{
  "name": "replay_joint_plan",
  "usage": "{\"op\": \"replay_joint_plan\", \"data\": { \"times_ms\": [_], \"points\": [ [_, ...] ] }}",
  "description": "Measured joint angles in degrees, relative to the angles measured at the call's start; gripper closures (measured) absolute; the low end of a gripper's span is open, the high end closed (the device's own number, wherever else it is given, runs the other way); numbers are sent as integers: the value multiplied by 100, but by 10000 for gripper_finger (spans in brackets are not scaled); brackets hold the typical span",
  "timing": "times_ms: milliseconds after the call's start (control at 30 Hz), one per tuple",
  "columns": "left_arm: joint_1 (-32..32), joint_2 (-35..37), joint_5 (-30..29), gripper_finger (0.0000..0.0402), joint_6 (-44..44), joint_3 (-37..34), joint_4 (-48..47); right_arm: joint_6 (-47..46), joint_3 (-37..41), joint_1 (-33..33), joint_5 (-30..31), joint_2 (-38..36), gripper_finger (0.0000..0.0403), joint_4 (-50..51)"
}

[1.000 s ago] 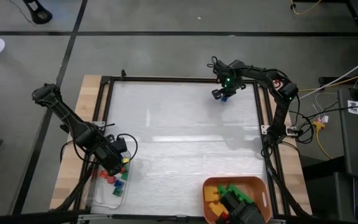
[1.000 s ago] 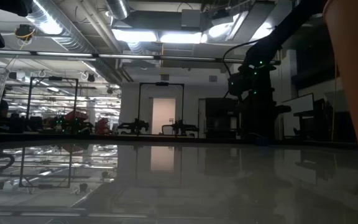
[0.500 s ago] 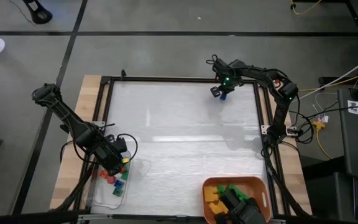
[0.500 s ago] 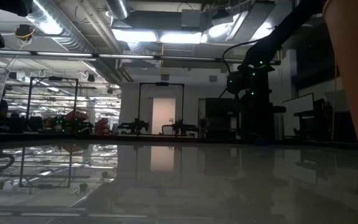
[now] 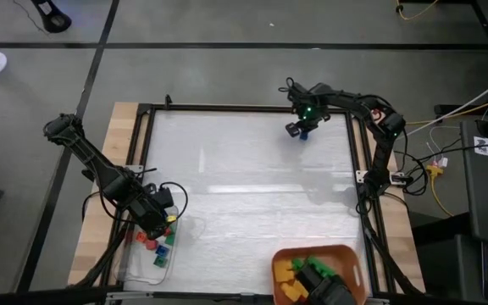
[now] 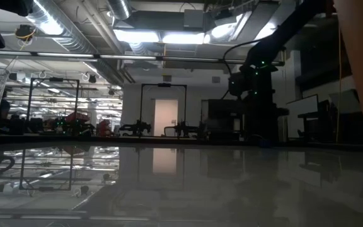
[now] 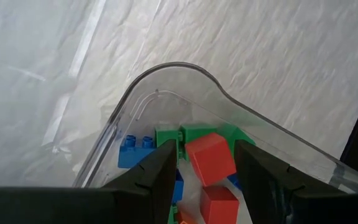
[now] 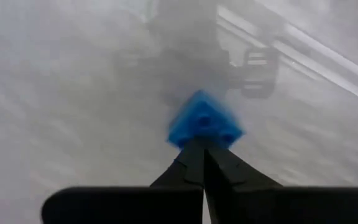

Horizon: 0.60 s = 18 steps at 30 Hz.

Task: Sort blocks by size
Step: Put the small blue game piece into the transparent bin

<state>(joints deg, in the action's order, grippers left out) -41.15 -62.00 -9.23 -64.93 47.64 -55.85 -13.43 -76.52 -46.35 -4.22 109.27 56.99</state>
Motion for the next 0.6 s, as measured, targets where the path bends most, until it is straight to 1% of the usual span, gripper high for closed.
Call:
{"op": "replay_joint_plan", "data": {
  "times_ms": [100, 233, 467, 600],
  "points": [
    [0, 0, 0, 253, -2, 0, -1, 83, -1, 72, -214, 0, 402, -2],
    [0, -1, 0, 253, -2, 0, -1, 124, -1, 76, -237, 0, 402, -9],
    [0, -1, 0, 253, -2, 1, -1, 140, -1, 8, 157, 0, 402, -208],
    [0, -1, 0, 253, -2, 0, -1, 174, -1, -199, 217, 0, 402, -288]
  ]
}}
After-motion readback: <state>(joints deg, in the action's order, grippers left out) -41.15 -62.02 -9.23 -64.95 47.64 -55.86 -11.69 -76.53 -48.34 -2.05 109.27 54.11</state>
